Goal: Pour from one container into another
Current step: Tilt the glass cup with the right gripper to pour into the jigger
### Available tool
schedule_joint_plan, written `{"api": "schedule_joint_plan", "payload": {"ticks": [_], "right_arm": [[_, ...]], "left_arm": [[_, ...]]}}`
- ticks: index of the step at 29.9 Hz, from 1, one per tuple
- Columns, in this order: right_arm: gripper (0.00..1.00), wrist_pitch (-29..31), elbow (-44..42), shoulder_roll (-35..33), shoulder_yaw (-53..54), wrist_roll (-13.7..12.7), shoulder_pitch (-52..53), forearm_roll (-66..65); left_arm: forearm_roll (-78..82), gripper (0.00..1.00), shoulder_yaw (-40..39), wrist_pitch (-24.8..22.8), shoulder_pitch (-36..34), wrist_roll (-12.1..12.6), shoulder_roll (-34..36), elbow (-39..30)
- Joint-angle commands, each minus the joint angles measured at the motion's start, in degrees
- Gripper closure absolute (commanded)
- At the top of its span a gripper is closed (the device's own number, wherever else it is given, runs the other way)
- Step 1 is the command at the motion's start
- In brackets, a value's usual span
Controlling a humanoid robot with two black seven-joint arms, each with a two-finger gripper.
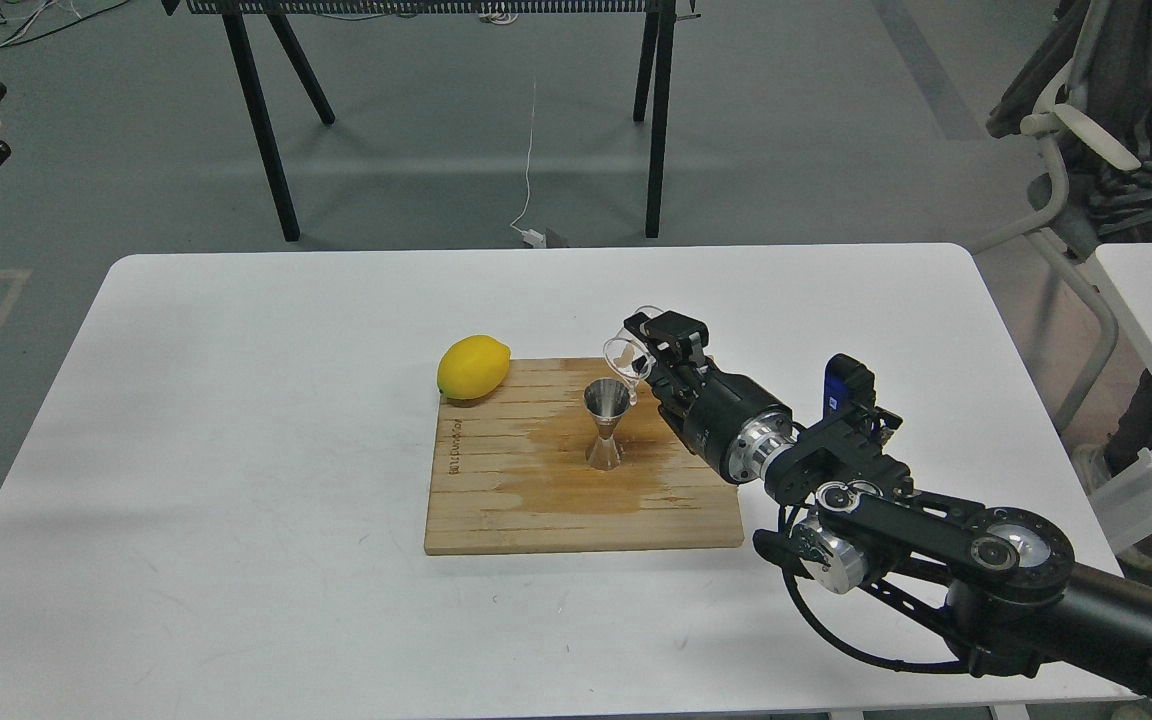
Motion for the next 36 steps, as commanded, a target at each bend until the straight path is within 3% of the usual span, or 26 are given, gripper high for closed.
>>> {"api": "schedule_joint_plan", "payload": {"ticks": [1, 26, 36], "right_arm": [[0.81, -0.1, -0.4, 0.6, 0.0, 0.1, 0.0, -0.5], [0.81, 0.0, -1.6, 1.3, -0.1, 0.7, 0.7, -2.9], [0.81, 0.1, -2.5, 2.2, -2.9, 2.4, 1.7, -5.3]], "left_arm": [[0.0, 0.01, 0.0, 0.0, 0.0, 0.0, 0.0, 0.0], [0.0, 0.01, -0.3, 0.0, 0.0, 0.0, 0.8, 0.0], [-0.1, 0.01, -0.3, 0.0, 0.0, -0.1, 0.8, 0.0]]}}
